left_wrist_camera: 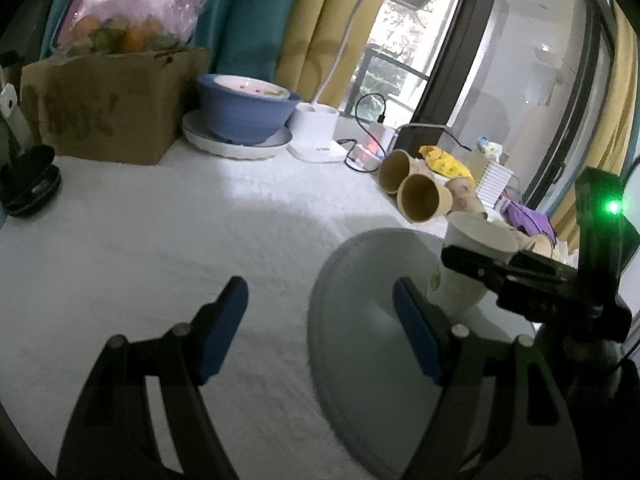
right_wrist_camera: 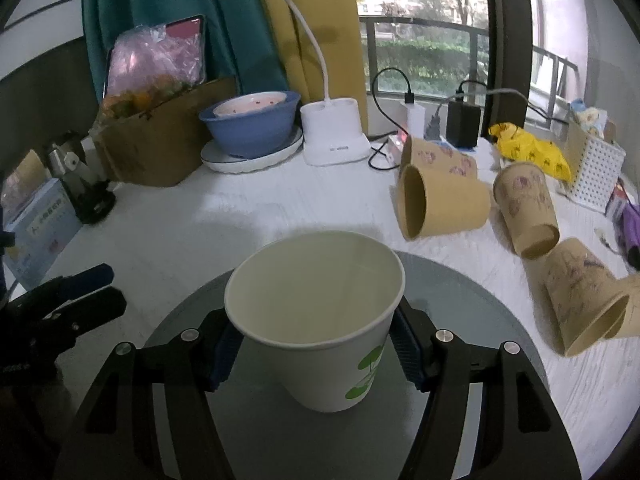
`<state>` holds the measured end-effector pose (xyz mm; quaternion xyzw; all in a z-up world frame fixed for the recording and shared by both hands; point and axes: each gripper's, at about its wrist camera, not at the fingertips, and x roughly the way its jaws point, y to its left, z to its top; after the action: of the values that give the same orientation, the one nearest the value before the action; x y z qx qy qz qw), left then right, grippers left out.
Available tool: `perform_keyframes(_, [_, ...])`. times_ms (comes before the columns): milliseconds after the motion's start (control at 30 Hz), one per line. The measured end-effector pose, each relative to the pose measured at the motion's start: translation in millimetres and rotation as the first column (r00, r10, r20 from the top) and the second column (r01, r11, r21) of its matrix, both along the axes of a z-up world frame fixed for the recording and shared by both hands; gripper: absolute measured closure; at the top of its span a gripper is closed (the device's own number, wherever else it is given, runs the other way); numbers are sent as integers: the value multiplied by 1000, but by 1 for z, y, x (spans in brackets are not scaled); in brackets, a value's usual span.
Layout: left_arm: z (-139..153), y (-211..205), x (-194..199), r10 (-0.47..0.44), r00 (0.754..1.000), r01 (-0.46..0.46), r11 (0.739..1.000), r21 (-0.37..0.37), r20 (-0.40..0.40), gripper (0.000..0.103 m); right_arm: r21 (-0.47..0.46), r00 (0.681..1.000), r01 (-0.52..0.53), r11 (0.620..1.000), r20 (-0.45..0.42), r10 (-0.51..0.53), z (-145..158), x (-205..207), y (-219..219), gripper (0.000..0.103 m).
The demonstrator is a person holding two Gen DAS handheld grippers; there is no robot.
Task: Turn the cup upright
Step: 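Lower the white cup upright onto the mat and open the right tool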
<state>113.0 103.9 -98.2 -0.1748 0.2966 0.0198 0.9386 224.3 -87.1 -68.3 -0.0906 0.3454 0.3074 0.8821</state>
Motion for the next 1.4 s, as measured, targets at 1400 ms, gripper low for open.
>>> perform_keyframes(1400, [43, -45, -49, -64, 991, 54, 995, 89, 116, 13, 17, 997, 68, 998, 42, -68, 25, -77, -47, 19])
